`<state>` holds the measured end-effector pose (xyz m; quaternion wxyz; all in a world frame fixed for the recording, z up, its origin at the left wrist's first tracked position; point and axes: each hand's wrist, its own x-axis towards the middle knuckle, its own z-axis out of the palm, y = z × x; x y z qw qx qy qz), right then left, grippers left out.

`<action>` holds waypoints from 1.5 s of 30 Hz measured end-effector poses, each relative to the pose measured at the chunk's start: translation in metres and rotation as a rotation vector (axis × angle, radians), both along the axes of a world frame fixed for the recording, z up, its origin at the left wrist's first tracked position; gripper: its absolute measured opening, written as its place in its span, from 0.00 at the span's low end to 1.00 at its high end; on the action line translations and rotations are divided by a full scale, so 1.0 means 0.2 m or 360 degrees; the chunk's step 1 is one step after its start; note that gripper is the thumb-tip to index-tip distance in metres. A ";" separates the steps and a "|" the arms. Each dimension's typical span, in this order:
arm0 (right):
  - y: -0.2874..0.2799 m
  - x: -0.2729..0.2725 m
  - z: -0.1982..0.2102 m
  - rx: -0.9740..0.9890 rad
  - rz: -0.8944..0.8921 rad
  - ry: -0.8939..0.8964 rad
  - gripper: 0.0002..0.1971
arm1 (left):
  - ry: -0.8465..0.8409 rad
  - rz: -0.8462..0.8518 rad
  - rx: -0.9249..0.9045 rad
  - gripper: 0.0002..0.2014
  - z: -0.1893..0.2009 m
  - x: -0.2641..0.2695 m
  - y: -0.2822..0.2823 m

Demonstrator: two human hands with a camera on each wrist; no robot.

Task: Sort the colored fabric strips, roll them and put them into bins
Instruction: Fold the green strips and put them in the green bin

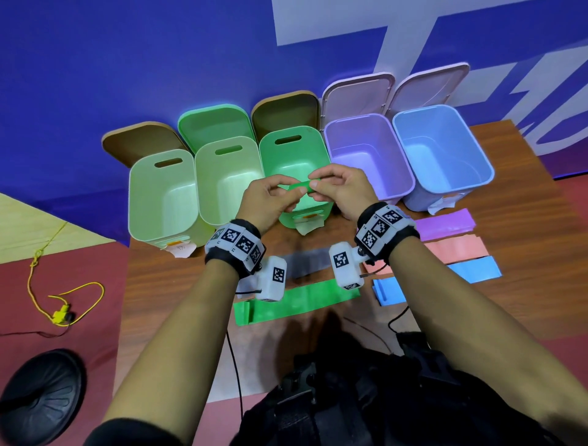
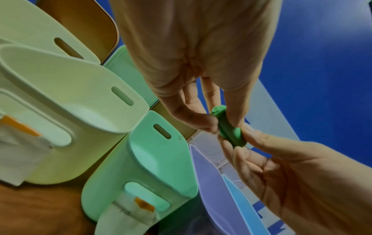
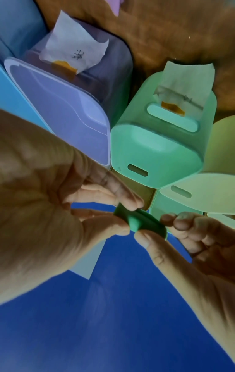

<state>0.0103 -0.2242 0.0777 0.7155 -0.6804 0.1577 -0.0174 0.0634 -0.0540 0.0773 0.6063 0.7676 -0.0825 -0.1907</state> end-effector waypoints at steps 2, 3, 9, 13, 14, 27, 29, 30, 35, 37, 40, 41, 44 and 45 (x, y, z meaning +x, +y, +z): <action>-0.02 0.05 -0.02 -0.0027 0.0022 0.0043 0.04 | -0.0005 -0.0007 0.0030 0.06 -0.03 0.04 -0.01; -0.02 0.07 -0.04 -0.0041 0.0023 0.0071 0.04 | -0.0001 -0.0010 0.0055 0.07 -0.04 0.06 -0.02; -0.02 0.17 -0.17 -0.0036 0.0051 0.0253 0.03 | 0.0105 -0.0024 0.0232 0.07 -0.18 0.16 -0.06; -0.02 0.23 -0.25 -0.0059 0.0094 0.0382 0.06 | 0.0132 -0.0051 0.0372 0.09 -0.26 0.21 -0.04; -0.02 0.24 -0.26 -0.0081 0.0094 0.0414 0.07 | 0.0138 -0.0064 0.0412 0.09 -0.28 0.23 -0.04; 0.01 0.35 -0.35 -0.0299 0.0187 0.0695 0.09 | 0.0142 -0.0228 0.0762 0.09 -0.32 0.30 -0.03; 0.00 0.34 -0.35 -0.0356 0.0180 0.0720 0.08 | 0.0173 -0.0239 0.0756 0.09 -0.33 0.29 -0.04; 0.00 0.34 -0.35 -0.0381 0.0174 0.0729 0.08 | 0.0175 -0.0245 0.0754 0.08 -0.33 0.29 -0.04; 0.00 0.33 -0.34 -0.0487 0.0198 0.0762 0.06 | 0.0198 -0.0326 0.0787 0.05 -0.34 0.28 -0.04; 0.00 0.33 -0.34 -0.0528 0.0214 0.0776 0.06 | 0.0207 -0.0359 0.0803 0.04 -0.33 0.29 -0.04; -0.01 0.33 -0.34 -0.0631 0.0266 0.0780 0.07 | 0.0230 -0.0364 0.0801 0.04 -0.33 0.29 -0.04; -0.01 0.33 -0.33 -0.0660 0.0277 0.0790 0.07 | 0.0235 -0.0362 0.0804 0.05 -0.33 0.29 -0.04; -0.02 0.32 -0.33 -0.0692 0.0271 0.0814 0.08 | 0.0249 -0.0367 0.0804 0.05 -0.33 0.28 -0.04; -0.02 0.32 -0.33 -0.0691 0.0261 0.0812 0.08 | 0.0253 -0.0366 0.0796 0.05 -0.33 0.28 -0.04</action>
